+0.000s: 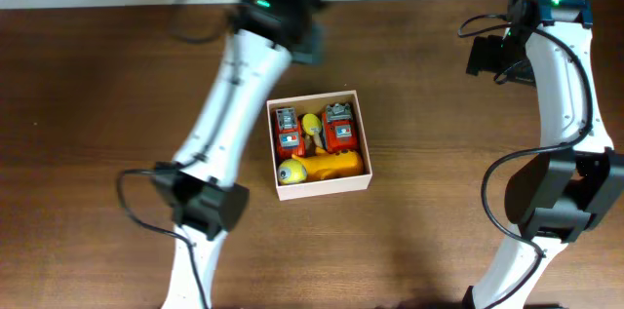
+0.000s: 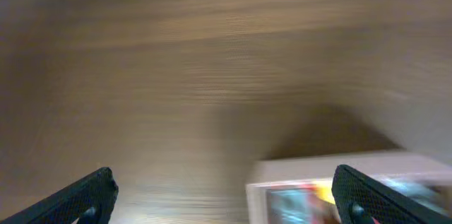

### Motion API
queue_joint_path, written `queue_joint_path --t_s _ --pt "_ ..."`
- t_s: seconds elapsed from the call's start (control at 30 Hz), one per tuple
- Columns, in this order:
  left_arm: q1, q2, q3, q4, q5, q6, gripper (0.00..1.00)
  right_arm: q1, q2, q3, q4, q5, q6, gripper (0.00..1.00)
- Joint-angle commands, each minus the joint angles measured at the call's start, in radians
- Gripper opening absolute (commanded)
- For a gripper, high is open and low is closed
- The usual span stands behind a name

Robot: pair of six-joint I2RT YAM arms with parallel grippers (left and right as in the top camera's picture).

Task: Pack container

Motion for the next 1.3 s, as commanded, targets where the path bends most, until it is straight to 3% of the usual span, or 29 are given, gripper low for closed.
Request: queue_joint_path --t_s 0.0,0.27,0.47,0.93,1.1,1.27 --pt "0.154 0.011 0.014 -0.03 -0.047 0.001 0.99 0.003 0.004 -0.004 0.003 -0.001 0.004 0.99" --pt "0.393 0.011 0.014 -0.036 -0.032 0.001 0.99 0.003 0.004 -0.004 0.003 -0.001 0.004 0.99" --pt "0.506 0.011 0.014 -0.036 0.186 0.001 0.99 0.003 0.004 -0.004 0.003 -0.001 0.004 0.99" --pt "0.527 0.011 0.014 -0.036 0.187 0.001 0.99 0.003 0.004 -0.004 0.003 -0.001 0.004 0.99" --pt "0.527 0.011 0.014 -0.048 -0.036 0.001 0.99 0.003 0.004 -0.004 0.003 -0.001 0.004 0.99" --pt "0.527 0.019 0.013 -0.164 0.071 0.001 0.99 0.003 0.004 -0.004 0.003 -0.001 0.004 0.99"
